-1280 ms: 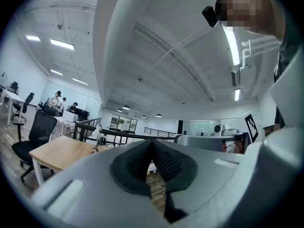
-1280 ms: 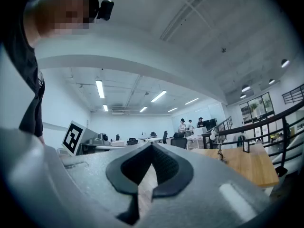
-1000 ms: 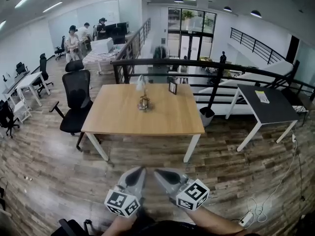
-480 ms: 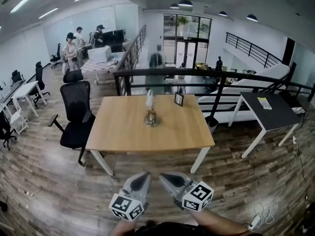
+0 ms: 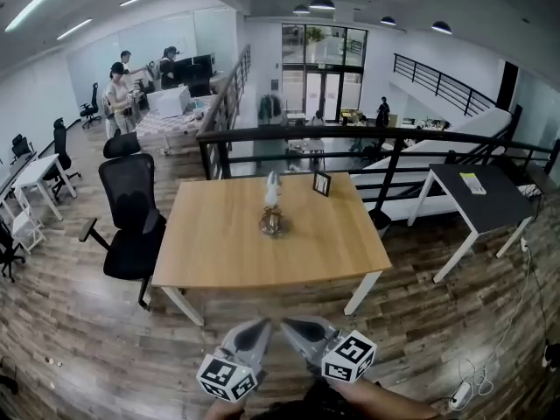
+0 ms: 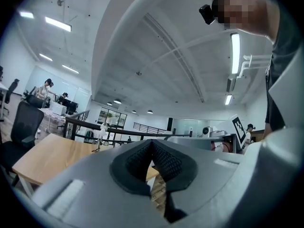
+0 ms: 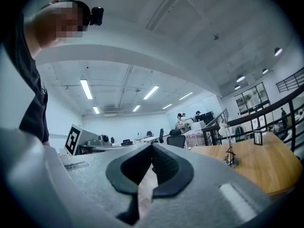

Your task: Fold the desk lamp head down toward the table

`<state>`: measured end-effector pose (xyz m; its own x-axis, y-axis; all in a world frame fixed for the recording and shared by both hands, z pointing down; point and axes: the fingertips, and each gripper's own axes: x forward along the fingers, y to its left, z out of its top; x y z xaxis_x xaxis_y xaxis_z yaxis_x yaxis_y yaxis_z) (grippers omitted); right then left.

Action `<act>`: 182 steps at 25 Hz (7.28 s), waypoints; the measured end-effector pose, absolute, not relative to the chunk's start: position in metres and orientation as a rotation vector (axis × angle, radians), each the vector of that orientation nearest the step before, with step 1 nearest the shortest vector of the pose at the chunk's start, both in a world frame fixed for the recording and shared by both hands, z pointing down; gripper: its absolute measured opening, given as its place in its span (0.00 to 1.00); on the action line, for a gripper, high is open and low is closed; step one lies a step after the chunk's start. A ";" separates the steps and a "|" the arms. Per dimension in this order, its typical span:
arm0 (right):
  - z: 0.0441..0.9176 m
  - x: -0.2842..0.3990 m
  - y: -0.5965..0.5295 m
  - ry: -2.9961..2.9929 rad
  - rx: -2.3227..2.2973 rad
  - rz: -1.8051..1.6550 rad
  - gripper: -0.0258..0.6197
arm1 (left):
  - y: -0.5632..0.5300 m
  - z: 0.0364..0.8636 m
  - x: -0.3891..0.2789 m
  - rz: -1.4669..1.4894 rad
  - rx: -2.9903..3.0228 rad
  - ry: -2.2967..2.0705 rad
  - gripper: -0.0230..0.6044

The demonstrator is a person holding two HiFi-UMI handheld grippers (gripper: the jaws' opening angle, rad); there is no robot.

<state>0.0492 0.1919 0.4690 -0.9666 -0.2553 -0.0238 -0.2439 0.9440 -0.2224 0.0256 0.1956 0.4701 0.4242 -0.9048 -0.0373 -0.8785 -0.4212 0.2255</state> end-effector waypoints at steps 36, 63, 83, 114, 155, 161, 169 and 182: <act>0.459 0.034 -0.134 3.008 -0.286 -0.404 0.04 | -0.127 0.445 -0.009 -0.375 2.445 -1.654 0.04; 0.463 -0.087 -0.250 2.984 -0.796 -0.419 0.20 | -0.231 0.469 -0.140 -0.216 2.667 -1.169 0.04; 0.512 -0.110 -0.324 3.134 -0.866 -0.590 0.46 | -0.285 0.498 -0.147 -0.188 2.577 -1.163 0.04; 0.539 -0.123 -0.326 3.239 -0.900 -0.525 0.48 | -0.250 0.506 -0.161 -0.186 2.549 -1.166 0.04; 0.570 -0.118 -0.304 3.308 -1.110 -0.219 0.44 | -0.238 0.503 -0.180 -0.180 2.560 -1.138 0.04; 0.584 -0.118 -0.292 3.348 -1.107 -0.215 0.44 | -0.237 0.507 -0.177 -0.177 2.564 -1.118 0.04; 0.616 -0.116 -0.270 3.434 -1.106 -0.206 0.42 | -0.234 0.509 -0.173 -0.166 2.564 -1.108 0.04; 0.689 -0.115 -0.246 3.591 -1.162 -0.070 0.41 | -0.224 0.520 -0.174 -0.136 2.530 -1.129 0.04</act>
